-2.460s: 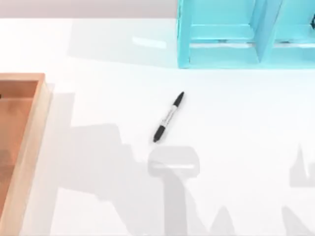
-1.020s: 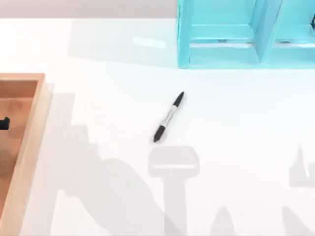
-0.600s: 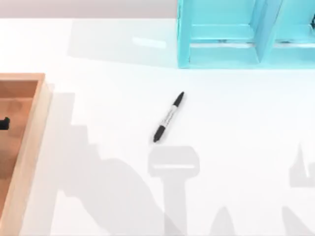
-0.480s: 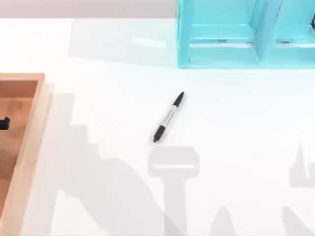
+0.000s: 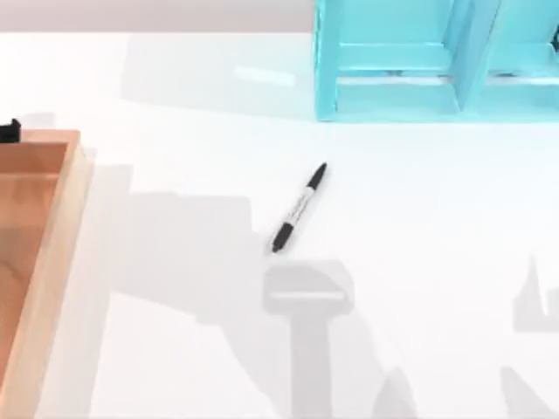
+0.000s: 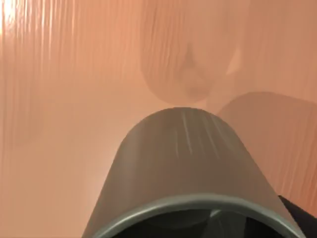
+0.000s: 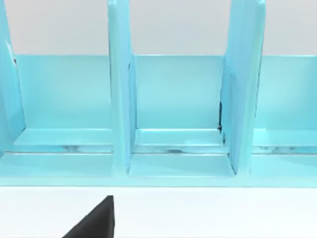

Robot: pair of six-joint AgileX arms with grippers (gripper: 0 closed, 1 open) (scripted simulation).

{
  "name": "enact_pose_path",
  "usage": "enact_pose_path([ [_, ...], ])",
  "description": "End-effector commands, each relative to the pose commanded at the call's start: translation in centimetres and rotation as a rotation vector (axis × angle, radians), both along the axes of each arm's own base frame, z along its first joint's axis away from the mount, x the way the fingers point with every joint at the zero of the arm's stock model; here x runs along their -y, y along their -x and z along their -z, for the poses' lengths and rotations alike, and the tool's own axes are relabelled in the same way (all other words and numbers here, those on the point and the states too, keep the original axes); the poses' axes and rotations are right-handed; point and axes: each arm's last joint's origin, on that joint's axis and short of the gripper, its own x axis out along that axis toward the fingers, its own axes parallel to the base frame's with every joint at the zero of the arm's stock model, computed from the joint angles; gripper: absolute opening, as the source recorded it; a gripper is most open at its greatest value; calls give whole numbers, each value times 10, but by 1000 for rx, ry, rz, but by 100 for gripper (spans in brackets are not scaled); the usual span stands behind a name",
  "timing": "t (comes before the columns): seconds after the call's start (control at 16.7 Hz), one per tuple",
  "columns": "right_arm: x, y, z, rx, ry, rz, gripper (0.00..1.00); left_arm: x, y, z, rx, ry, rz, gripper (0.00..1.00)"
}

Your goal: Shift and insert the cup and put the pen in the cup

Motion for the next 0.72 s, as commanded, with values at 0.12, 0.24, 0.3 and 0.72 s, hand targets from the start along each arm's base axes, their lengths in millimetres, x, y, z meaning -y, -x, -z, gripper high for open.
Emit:
enact_pose_path([
  [0.12, 0, 0, 0, 0, 0, 0, 100, 22, 0, -13, -49, 17, -2, 0],
  [0.24, 0, 0, 0, 0, 0, 0, 100, 48, 4, -23, -127, 30, 14, 0],
  [0.3, 0, 0, 0, 0, 0, 0, 100, 63, 8, -28, -161, 32, 29, 0],
  [0.72, 0, 0, 0, 0, 0, 0, 100, 133, 37, -83, -151, 24, 134, 0],
])
